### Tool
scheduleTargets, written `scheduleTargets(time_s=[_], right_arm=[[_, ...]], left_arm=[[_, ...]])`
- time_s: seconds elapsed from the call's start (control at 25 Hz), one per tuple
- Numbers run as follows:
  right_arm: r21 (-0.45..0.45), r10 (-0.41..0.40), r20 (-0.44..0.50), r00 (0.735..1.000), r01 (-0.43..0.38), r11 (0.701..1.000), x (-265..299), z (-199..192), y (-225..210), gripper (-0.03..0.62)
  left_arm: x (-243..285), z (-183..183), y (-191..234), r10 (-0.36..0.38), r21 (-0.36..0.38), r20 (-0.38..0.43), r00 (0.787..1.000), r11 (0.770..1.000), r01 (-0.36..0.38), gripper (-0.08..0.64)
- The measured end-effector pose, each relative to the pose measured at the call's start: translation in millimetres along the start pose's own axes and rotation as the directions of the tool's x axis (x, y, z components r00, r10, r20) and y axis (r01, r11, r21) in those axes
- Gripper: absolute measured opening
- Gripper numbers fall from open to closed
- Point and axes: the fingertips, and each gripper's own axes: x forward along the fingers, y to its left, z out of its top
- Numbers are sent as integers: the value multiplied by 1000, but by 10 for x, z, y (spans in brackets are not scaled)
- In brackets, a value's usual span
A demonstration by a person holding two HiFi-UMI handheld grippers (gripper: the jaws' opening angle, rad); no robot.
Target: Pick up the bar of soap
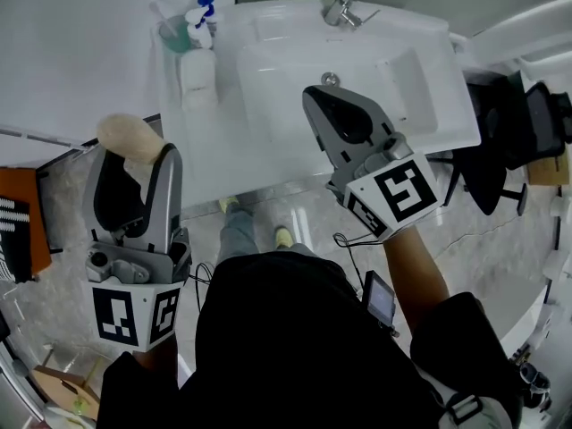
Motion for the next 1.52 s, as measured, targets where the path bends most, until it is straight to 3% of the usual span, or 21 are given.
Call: scheduleTargets(time_s=[0.2, 0.6, 1.08, 1.52], right_arm=[[-9, -11, 51, 999, 12, 1000, -653, -8, 45, 6], [-35, 10, 131, 991, -5, 999, -1614, 61, 362, 6], [-34, -42, 124, 991, 46, 998, -1736, 221, 683, 6], [-24, -88, 103, 991, 91, 996, -1702, 228, 995, 6]], left_arm=[[-311, -123, -532, 18, -42, -22, 1000, 999, -19, 267], [-1013, -54, -1320, 41, -13, -5, 999, 999, -41, 267], [-1263, 179, -1300, -27, 33, 27, 999, 999, 26, 267], [-1470, 161, -1060, -51, 11, 15, 999, 999, 51, 266]])
